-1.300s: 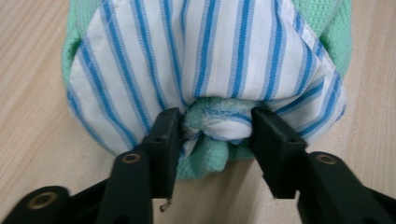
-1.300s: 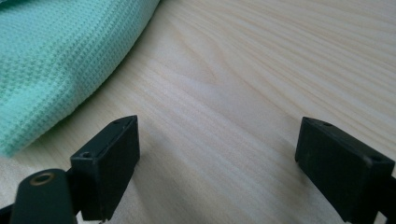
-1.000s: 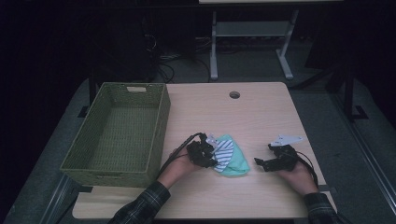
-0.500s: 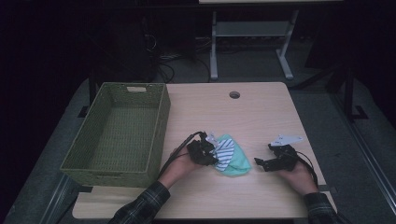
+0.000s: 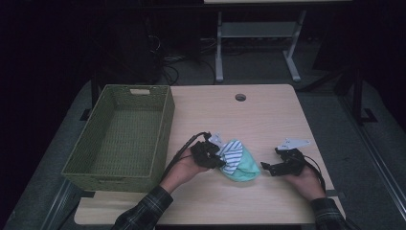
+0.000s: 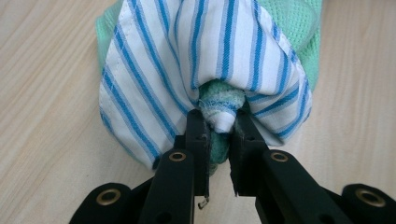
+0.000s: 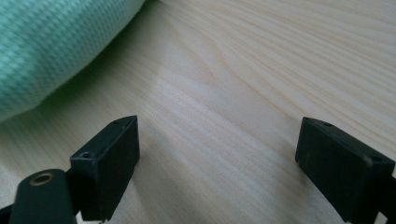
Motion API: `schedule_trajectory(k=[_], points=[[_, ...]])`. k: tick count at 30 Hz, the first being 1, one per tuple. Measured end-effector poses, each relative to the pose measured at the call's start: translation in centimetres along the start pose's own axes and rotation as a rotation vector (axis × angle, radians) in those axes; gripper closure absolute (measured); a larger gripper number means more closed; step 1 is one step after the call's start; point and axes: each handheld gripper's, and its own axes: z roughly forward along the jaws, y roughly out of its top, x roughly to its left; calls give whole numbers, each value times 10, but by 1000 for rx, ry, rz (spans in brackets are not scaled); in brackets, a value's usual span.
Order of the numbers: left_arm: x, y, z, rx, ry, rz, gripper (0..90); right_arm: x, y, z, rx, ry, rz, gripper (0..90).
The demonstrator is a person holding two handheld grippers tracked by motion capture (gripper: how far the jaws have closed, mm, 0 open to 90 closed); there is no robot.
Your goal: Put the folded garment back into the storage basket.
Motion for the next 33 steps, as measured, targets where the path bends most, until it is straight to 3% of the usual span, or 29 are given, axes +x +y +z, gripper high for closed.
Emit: schedule_trajectory(k=[6, 15, 33], points=[[-1, 4, -10, 11, -12, 12, 794, 0, 0, 0, 0, 0, 0, 132], [1, 13, -30, -28, -19, -6, 793, 0, 0, 0, 0, 0, 1, 132], [9, 30, -66, -43, -23, 6, 792, 0, 0, 0, -1, 0, 1, 132]])
